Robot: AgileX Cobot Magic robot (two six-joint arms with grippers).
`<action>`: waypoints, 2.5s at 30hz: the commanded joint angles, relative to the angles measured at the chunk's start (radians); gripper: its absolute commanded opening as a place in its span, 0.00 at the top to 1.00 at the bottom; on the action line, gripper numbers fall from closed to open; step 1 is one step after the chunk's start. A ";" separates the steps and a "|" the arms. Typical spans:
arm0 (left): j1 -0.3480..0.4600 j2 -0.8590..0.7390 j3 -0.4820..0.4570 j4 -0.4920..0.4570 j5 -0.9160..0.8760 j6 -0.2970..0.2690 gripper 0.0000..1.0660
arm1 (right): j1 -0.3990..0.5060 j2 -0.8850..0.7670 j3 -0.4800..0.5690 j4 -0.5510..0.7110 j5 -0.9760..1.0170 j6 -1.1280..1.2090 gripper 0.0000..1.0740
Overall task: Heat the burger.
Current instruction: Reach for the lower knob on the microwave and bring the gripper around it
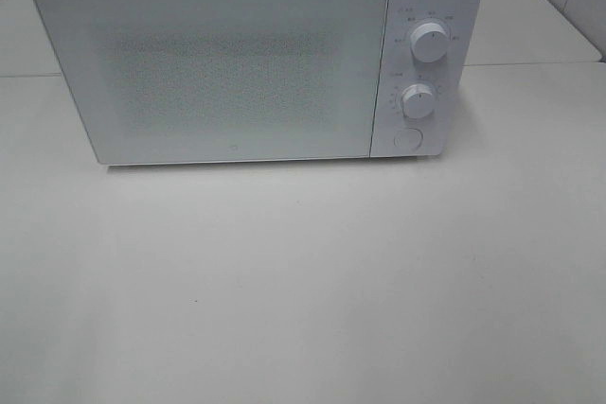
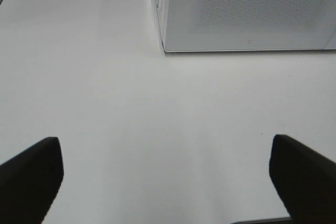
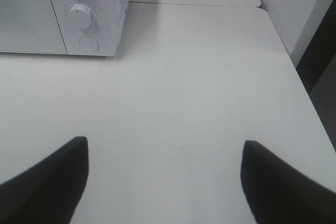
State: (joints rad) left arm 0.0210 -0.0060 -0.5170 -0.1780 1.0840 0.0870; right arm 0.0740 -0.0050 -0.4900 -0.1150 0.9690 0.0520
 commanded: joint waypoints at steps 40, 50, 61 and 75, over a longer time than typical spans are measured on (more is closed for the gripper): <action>0.002 -0.017 0.001 -0.005 -0.014 -0.002 0.06 | -0.006 0.125 -0.075 -0.008 -0.127 0.002 0.29; 0.002 -0.017 0.001 -0.005 -0.014 -0.002 0.06 | -0.006 0.315 -0.075 -0.009 -0.356 0.001 0.29; 0.002 -0.017 0.001 -0.005 -0.014 -0.002 0.06 | -0.006 0.541 -0.075 -0.011 -0.608 0.002 0.29; 0.002 -0.017 0.001 -0.005 -0.014 -0.002 0.06 | -0.006 0.839 -0.075 -0.007 -0.916 0.002 0.29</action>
State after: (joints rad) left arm 0.0210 -0.0060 -0.5170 -0.1770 1.0840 0.0870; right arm 0.0740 0.8320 -0.5600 -0.1170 0.0810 0.0520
